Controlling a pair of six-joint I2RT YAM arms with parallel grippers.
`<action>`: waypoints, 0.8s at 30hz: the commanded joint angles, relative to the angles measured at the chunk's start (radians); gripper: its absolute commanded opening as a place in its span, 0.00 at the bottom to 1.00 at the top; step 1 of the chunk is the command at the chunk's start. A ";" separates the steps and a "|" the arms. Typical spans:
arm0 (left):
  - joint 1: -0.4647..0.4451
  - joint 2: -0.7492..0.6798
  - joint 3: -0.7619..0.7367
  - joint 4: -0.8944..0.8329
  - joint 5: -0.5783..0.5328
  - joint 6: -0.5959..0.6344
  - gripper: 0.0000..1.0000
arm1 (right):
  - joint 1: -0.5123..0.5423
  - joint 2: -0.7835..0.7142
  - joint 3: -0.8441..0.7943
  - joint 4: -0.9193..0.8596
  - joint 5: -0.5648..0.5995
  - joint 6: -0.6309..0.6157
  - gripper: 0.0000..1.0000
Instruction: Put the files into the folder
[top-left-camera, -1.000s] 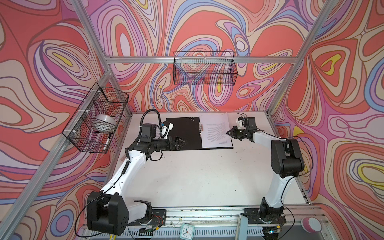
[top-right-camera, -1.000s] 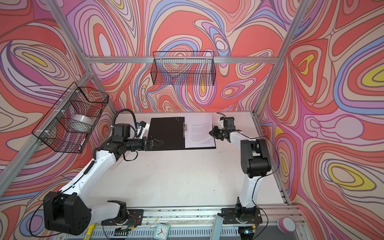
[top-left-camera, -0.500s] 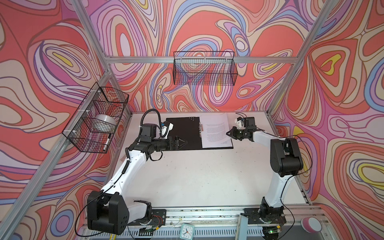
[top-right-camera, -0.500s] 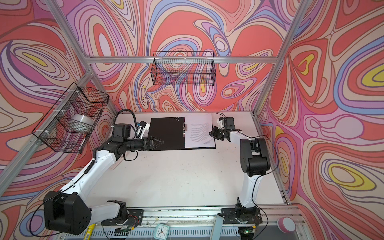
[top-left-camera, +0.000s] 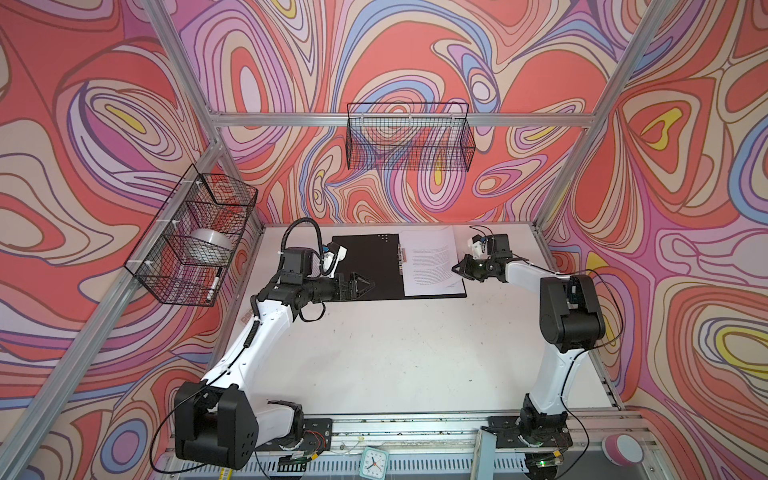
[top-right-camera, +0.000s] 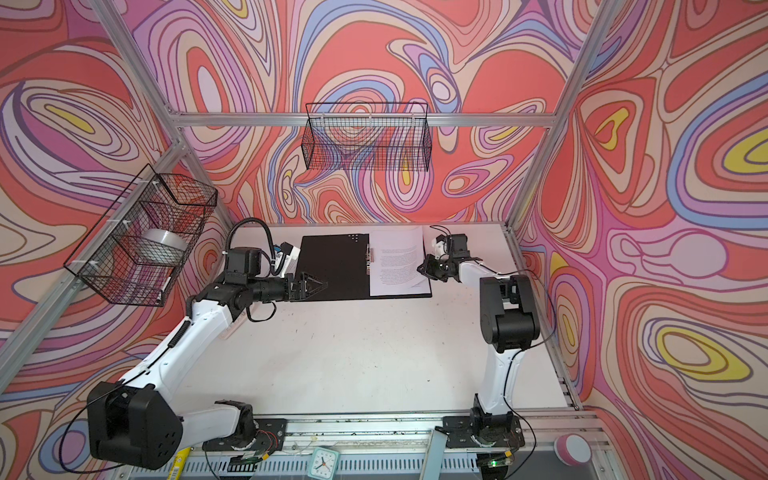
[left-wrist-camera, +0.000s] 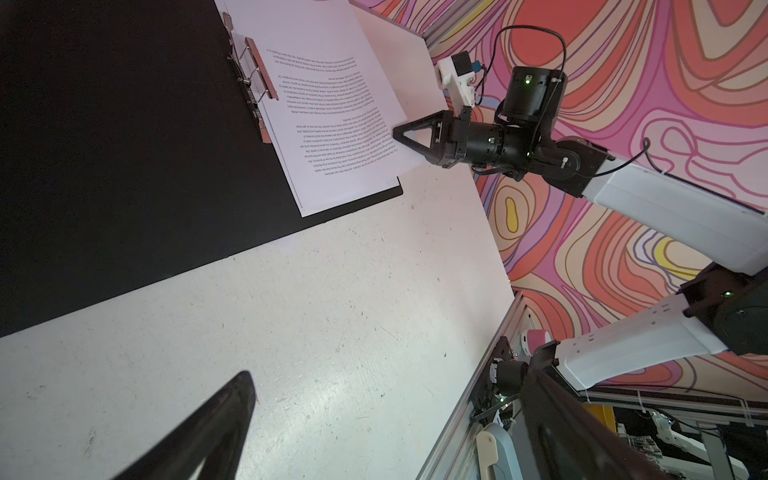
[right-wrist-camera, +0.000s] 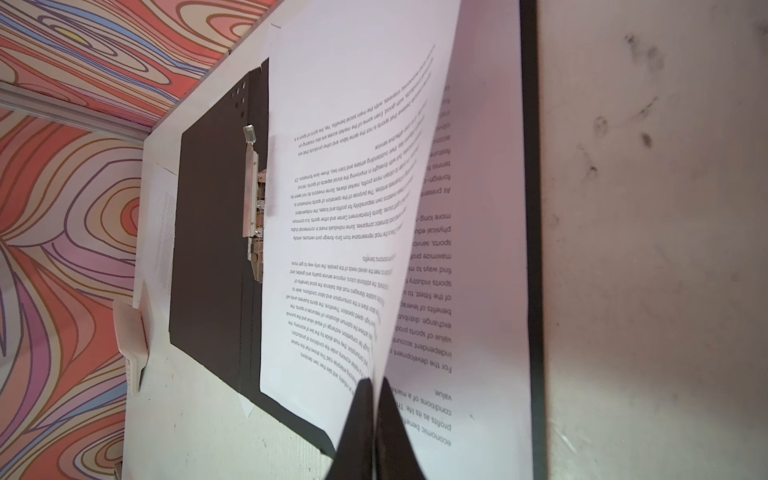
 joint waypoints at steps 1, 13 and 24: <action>0.009 0.014 0.004 0.016 0.023 0.016 1.00 | 0.003 -0.003 0.004 -0.021 -0.006 -0.035 0.00; 0.017 0.020 0.002 0.021 0.031 0.009 1.00 | 0.002 -0.019 -0.012 -0.054 0.002 -0.080 0.00; 0.021 0.023 0.002 0.025 0.036 0.003 1.00 | 0.001 -0.031 -0.016 -0.068 0.023 -0.092 0.00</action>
